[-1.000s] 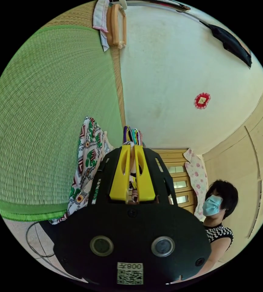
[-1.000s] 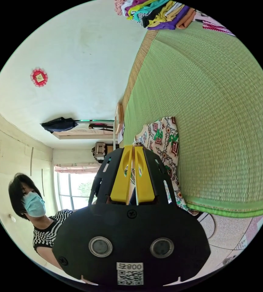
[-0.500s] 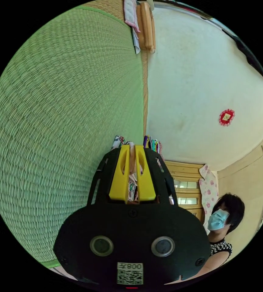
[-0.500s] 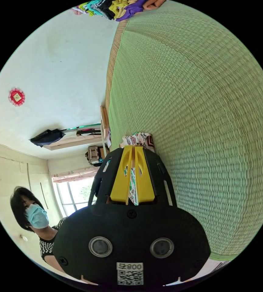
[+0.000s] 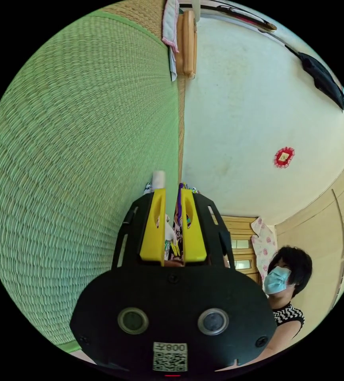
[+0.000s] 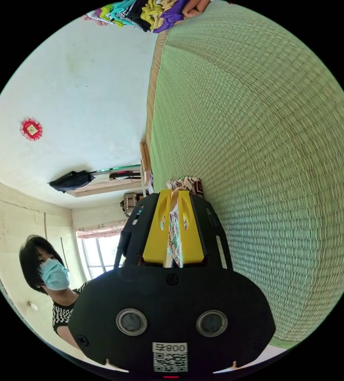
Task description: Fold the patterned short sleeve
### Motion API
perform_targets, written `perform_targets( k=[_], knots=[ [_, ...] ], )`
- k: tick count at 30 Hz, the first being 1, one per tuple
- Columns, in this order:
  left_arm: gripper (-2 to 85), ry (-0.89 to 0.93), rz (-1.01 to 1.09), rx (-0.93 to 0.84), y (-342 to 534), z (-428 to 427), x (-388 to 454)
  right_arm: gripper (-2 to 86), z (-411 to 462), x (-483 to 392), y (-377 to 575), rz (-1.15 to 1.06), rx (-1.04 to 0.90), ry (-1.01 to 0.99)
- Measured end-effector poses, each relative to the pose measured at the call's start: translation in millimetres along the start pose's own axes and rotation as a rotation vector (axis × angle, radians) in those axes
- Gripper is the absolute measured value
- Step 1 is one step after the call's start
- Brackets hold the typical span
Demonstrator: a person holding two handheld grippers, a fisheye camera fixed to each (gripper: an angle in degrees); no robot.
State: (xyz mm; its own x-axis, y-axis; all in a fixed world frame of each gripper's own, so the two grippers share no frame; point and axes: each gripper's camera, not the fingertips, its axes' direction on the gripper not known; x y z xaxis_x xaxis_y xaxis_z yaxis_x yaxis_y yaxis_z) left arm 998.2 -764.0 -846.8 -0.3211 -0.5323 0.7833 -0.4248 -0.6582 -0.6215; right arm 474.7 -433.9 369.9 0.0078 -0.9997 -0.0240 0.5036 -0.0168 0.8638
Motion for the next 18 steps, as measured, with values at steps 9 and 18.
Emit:
perform_targets(
  k=[9,18],
  knots=[
    [6.9,-0.217,0.181,-0.141,15.6,96.3,71.4,3.6,12.2,-69.6,19.3,-0.103,0.05,0.087],
    [7.3,-0.415,0.395,-0.268,18.6,236.1,149.7,6.3,38.5,-157.6,31.4,-0.234,0.171,0.261]
  ],
)
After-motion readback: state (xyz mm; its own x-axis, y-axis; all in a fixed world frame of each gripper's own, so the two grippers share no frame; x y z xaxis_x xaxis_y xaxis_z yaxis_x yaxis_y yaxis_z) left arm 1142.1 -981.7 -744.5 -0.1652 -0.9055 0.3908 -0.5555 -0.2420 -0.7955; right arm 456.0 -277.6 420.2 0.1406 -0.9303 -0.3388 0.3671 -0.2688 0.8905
